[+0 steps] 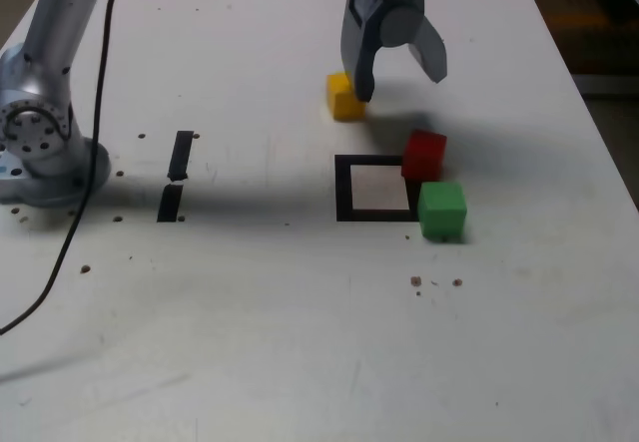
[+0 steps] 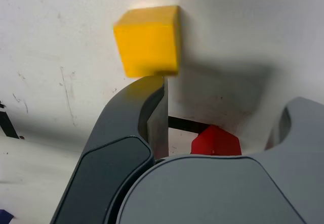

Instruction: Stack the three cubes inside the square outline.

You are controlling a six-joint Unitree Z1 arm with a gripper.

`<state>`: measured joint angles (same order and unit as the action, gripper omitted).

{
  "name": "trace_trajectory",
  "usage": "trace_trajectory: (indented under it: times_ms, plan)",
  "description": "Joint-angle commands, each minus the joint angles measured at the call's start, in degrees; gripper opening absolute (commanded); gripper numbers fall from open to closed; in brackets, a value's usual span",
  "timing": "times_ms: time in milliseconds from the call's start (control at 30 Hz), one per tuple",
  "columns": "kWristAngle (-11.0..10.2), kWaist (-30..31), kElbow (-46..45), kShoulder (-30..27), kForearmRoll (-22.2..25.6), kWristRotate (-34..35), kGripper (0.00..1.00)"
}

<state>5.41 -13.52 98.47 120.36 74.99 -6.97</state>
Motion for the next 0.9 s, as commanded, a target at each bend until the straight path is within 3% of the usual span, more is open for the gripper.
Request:
trace_trajectory:
  times_ms: [0,367,867]
  plan:
    - [0.11,-0.1,-0.35,-0.27,-0.34,-0.06,0.85]
    - [-0.54,3.17,-0.38,-5.59,0.53,0.12,0.85]
    - [1.44,13.23,0.21,-6.86,1.24,0.21,0.85]
